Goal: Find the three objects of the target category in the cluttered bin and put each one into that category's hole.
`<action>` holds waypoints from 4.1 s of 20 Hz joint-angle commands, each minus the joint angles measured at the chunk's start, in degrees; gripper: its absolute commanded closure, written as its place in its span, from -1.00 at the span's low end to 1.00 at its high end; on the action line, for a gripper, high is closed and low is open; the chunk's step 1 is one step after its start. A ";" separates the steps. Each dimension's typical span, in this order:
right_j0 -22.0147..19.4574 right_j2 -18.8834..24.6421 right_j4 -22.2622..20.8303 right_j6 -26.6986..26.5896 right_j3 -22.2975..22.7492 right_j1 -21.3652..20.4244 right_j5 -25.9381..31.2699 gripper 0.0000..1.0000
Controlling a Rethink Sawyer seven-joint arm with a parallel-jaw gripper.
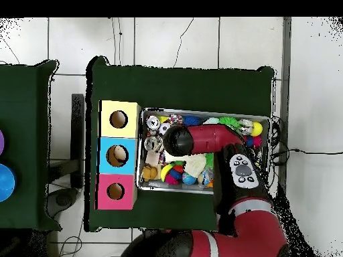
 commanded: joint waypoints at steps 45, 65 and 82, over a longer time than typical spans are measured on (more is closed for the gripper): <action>4.03 1.20 14.05 10.80 6.94 0.63 -5.15 -1.00; 5.68 1.32 17.02 8.66 0.25 2.32 -3.36 -1.00; 5.74 1.78 18.76 6.36 -1.89 1.89 -1.63 -1.00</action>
